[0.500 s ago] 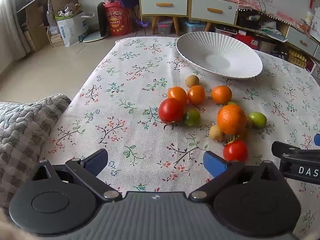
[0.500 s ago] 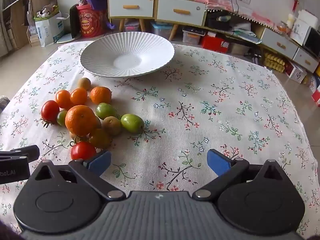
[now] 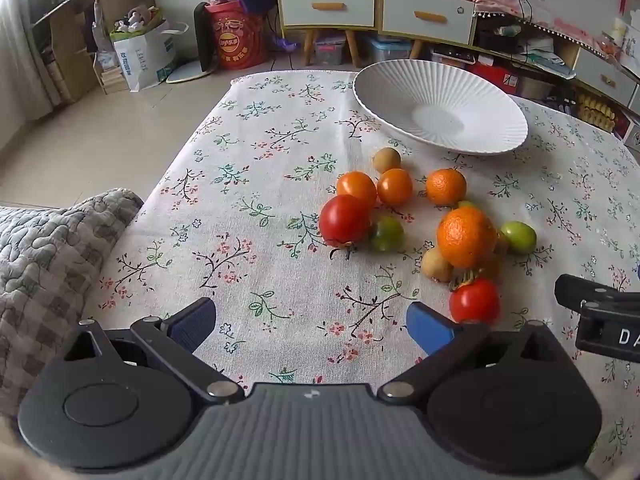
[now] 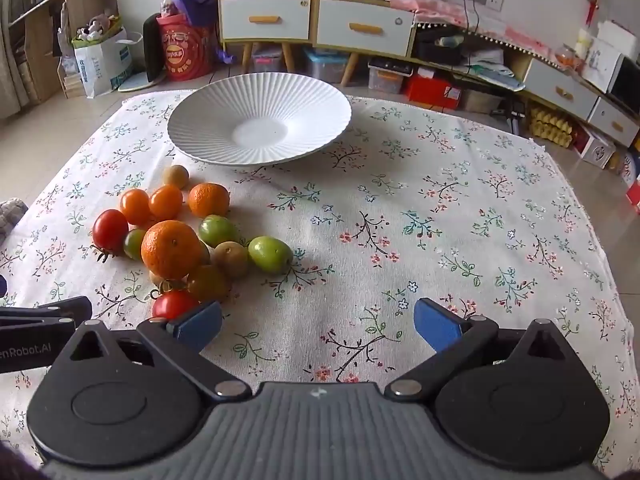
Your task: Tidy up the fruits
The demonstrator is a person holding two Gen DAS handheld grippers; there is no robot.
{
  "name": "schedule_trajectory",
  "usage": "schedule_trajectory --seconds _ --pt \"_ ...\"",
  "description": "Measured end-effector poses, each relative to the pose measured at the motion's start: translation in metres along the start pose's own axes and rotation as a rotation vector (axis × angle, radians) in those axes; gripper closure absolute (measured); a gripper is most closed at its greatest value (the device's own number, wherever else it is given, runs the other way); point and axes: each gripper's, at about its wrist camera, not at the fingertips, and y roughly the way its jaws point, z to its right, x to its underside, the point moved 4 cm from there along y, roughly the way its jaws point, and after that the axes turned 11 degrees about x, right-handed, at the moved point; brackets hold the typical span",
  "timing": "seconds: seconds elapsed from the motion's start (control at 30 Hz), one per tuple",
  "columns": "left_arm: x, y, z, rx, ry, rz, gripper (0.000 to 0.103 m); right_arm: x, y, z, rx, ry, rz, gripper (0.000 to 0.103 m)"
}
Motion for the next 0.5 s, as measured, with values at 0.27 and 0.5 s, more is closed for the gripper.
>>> schedule_trajectory --seconds 0.27,0.5 --pt "0.0005 -0.0018 0.0006 0.005 0.017 -0.001 0.006 -0.0001 0.0019 -0.0008 0.004 -0.005 -0.002 0.001" --pt "0.0004 -0.0012 -0.0001 0.012 0.017 -0.003 0.006 0.0001 0.0005 -0.0018 0.008 -0.010 0.003 0.001"
